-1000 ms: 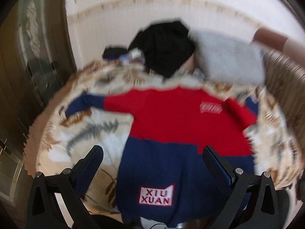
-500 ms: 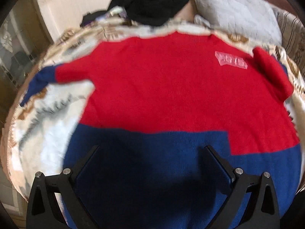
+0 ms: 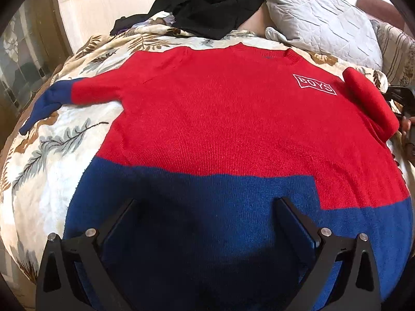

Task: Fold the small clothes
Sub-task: 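Grasp the blue sleeve cuff with the right gripper and lift it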

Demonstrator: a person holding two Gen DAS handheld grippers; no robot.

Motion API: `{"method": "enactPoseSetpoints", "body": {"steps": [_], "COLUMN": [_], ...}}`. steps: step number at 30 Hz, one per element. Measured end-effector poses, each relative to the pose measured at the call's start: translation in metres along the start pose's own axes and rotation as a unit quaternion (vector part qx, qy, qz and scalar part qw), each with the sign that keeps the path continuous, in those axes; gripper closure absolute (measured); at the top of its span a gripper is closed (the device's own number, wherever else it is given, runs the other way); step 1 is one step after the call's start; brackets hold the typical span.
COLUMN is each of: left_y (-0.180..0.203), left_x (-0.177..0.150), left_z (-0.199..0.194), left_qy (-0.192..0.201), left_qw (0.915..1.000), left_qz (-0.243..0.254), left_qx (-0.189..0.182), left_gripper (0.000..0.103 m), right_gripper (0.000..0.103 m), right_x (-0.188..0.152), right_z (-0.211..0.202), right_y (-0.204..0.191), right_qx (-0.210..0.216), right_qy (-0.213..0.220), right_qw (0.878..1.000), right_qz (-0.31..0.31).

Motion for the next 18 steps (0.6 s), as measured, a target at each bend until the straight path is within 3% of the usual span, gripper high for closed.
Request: {"method": "enactPoseSetpoints", "body": {"steps": [5, 11, 14, 18], "left_y": [0.000, -0.024, -0.045, -0.082], "left_x": [0.009, 0.029, 0.038, 0.044], "left_z": [-0.002, -0.019, -0.029, -0.039], "left_qy": [0.001, 0.030, 0.041, 0.063], "left_qw": [1.0000, 0.9985, 0.9962, 0.9904], "left_qz": [0.009, -0.047, -0.076, -0.121], "left_qx": [-0.004, 0.001, 0.003, 0.021], "left_gripper": [0.000, 0.000, 0.000, 0.000], "right_gripper": [0.091, 0.091, 0.091, 0.091], "right_x": [-0.004, -0.042, -0.082, -0.156], "right_z": [0.000, -0.022, -0.026, -0.008], "right_y": [-0.047, -0.149, -0.185, -0.229], "right_qx": [0.044, 0.147, 0.188, 0.227], "right_qy": [-0.017, -0.038, -0.066, -0.141], "right_qw": [0.998, 0.984, 0.974, 0.955], "right_qz": [-0.032, -0.089, -0.108, -0.130]}}
Point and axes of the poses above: each gripper's, at about its wrist camera, not at the fingertips, and z roughly the way its jaws point, y to its right, x to its top, the point moved 8 cm from there along z, roughly the way its jaws point, and after that the axes turned 15 degrees about x, right-handed, at the moved point
